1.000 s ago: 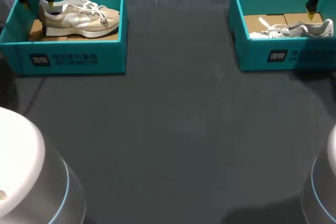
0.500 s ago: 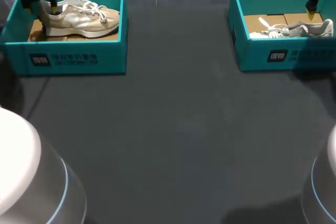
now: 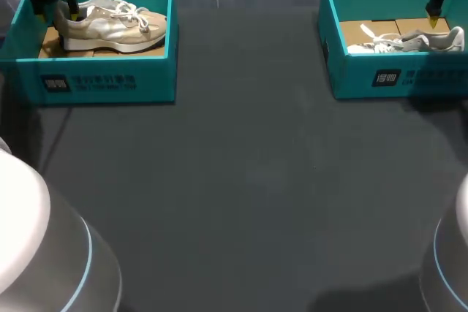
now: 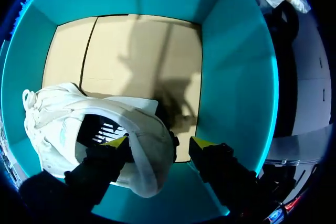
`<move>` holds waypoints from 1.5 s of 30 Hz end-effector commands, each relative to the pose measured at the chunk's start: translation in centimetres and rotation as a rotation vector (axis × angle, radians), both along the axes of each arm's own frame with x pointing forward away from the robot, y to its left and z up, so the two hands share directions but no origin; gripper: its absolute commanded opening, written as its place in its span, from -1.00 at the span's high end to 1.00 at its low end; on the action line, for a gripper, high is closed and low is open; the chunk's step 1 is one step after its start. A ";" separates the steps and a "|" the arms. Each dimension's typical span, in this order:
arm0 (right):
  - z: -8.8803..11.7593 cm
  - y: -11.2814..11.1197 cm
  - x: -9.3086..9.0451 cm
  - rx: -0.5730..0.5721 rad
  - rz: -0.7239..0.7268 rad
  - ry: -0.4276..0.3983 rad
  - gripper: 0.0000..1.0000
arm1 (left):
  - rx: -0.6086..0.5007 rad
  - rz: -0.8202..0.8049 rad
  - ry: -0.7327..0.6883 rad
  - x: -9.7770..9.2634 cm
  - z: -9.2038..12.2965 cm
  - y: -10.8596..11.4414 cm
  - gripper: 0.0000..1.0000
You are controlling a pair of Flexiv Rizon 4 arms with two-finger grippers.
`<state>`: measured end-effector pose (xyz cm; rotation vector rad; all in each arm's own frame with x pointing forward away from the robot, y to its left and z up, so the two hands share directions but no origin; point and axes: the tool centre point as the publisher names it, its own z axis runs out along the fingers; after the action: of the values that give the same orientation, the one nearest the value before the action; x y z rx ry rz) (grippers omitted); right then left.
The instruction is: Take the shoe out of the shoebox, open the shoe tongue, remove and reinsert the insole, then place the shoe into the shoebox
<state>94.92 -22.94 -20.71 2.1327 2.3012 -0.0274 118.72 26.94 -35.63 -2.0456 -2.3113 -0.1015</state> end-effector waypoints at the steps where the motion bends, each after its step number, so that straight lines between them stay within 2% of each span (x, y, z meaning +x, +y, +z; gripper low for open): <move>1: 0.0 0.0 -0.1 -0.001 -0.001 -0.002 -1.00 | 0.003 0.001 0.015 0.4 -0.7 0.1 -0.44; 13: 0.0 0.0 -0.1 -0.001 -0.001 -0.002 -1.00 | 0.023 0.007 0.034 0.4 -1.7 0.5 -0.22; 16: 0.0 0.0 -0.1 -0.001 -0.001 -0.002 -1.00 | 0.035 0.006 0.039 0.4 -2.0 0.6 0.11; 17: 0.0 0.0 -0.1 -0.001 -0.001 -0.002 -1.00 | 0.040 0.004 0.039 0.4 -2.0 0.6 0.28; 18: 0.0 0.0 -0.1 -0.001 -0.001 -0.002 -1.00 | 0.042 0.002 0.040 0.4 -2.0 0.7 0.59; 19: 0.0 0.0 -0.1 -0.001 -0.001 -0.002 -1.00 | 0.043 0.001 0.040 0.4 -2.0 0.7 1.00; 31: 0.0 0.0 -0.1 -0.001 -0.001 -0.002 -1.00 | 0.042 -0.017 0.039 1.0 -1.3 1.9 1.00; 37: 0.0 0.0 -0.1 -0.001 -0.001 -0.002 -1.00 | -0.018 0.010 0.006 1.2 0.9 1.9 1.00; 45: 0.0 0.0 -0.1 -0.001 -0.001 -0.002 -1.00 | -0.068 0.010 -0.047 0.9 5.3 0.6 1.00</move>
<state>94.93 -22.94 -20.73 2.1328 2.3013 -0.0269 120.69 27.86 -32.64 -2.0816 -2.3805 -0.0556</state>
